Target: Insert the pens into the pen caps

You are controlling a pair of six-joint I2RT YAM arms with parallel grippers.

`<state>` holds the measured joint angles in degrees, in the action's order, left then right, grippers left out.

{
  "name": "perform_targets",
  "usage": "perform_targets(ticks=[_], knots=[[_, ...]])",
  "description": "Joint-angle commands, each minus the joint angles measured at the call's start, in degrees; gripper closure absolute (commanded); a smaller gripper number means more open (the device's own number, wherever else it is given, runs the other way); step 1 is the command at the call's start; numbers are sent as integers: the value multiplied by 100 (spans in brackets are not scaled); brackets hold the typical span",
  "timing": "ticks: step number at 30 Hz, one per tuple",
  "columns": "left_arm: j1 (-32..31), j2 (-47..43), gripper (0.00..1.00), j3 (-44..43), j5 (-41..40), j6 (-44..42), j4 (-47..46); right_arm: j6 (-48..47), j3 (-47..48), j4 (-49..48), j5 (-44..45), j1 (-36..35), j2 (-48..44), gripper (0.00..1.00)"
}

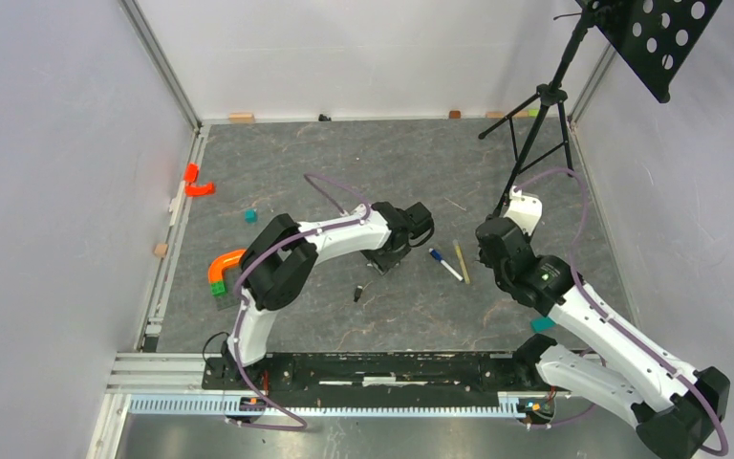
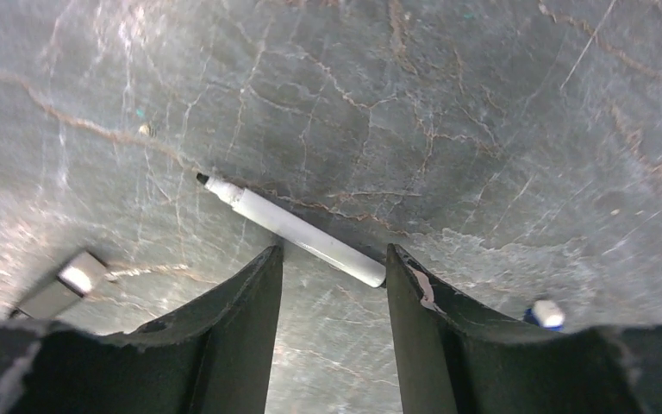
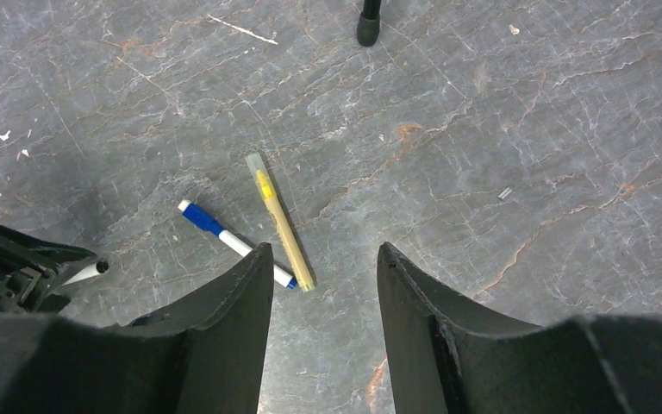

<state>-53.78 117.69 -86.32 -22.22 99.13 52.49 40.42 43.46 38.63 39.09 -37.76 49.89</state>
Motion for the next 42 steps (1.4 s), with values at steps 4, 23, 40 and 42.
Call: perform_targets(ticks=[4,23,40,42], knots=[[177,638,50,-148,-61,-2773,477,-206,70,-74,143,14,-257,47],[26,-605,43,1482,-295,-5441,-1298,-405,-21,-149,-14,16,-244,47],[-396,-857,61,1869,-200,-6215,-2609,-486,-206,-295,-262,14,-159,47],[-434,-904,52,1852,-269,-6352,-2510,-494,-198,-295,-270,19,-148,48]])
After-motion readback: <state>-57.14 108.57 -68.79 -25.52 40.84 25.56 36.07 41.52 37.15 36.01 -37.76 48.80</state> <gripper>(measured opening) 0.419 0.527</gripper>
